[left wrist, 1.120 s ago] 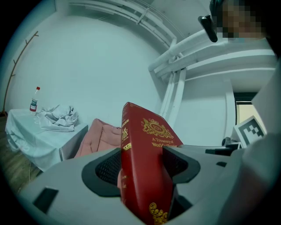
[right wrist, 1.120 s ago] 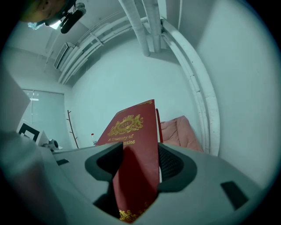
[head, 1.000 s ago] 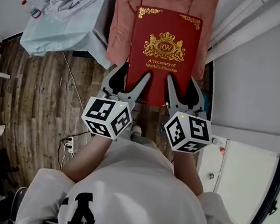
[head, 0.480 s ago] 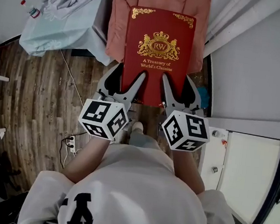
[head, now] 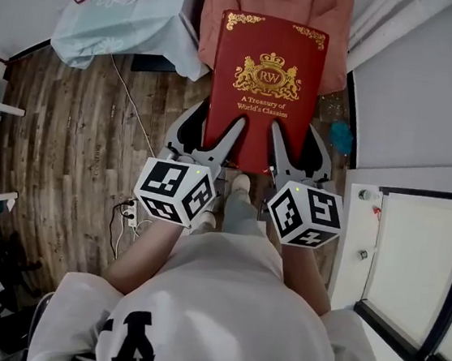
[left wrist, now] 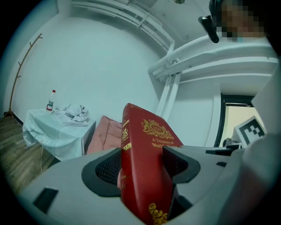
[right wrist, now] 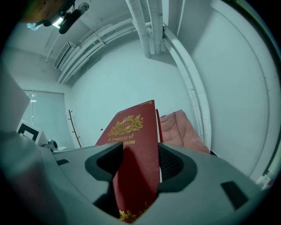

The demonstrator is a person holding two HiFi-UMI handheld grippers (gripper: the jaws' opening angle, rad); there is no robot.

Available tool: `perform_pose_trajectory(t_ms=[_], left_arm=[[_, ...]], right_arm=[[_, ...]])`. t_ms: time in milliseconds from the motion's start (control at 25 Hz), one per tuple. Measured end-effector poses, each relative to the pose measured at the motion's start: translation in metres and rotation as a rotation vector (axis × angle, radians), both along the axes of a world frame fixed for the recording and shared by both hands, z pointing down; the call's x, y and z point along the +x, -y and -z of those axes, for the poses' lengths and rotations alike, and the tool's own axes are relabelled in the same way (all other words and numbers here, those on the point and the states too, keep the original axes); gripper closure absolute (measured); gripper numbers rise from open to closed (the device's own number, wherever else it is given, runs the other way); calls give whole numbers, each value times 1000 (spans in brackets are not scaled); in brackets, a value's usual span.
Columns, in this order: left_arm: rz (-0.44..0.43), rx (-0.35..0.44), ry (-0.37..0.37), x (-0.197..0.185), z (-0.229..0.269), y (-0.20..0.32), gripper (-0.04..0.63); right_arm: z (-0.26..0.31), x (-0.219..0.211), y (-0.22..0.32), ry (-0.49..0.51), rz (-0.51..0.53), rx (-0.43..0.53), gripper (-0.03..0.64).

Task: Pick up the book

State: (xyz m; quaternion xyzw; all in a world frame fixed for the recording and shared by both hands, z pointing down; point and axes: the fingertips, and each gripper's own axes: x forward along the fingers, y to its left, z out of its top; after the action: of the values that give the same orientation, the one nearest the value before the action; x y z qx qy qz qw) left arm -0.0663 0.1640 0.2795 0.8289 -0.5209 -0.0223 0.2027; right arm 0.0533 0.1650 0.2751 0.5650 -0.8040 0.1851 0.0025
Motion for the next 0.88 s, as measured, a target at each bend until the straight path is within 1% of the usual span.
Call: perform_pose_trajectory(t_ms=[160, 360, 480, 640, 880], left_arm=[[-14, 8, 14, -19, 2, -32, 313], [-28, 22, 8, -34, 6, -60, 313], [-31, 43, 7, -32, 11, -76, 313], [-26, 78, 14, -18, 20, -98, 313], [-18, 82, 2, -17, 24, -100, 313]], right_arm=[[-1, -19, -34, 16, -19, -1, 356], [4, -34, -63, 15, -32, 9, 356], [9, -32, -80, 18, -35, 29, 356], [17, -18, -102, 19, -30, 60, 356], [24, -17, -104, 3, -36, 70, 356]])
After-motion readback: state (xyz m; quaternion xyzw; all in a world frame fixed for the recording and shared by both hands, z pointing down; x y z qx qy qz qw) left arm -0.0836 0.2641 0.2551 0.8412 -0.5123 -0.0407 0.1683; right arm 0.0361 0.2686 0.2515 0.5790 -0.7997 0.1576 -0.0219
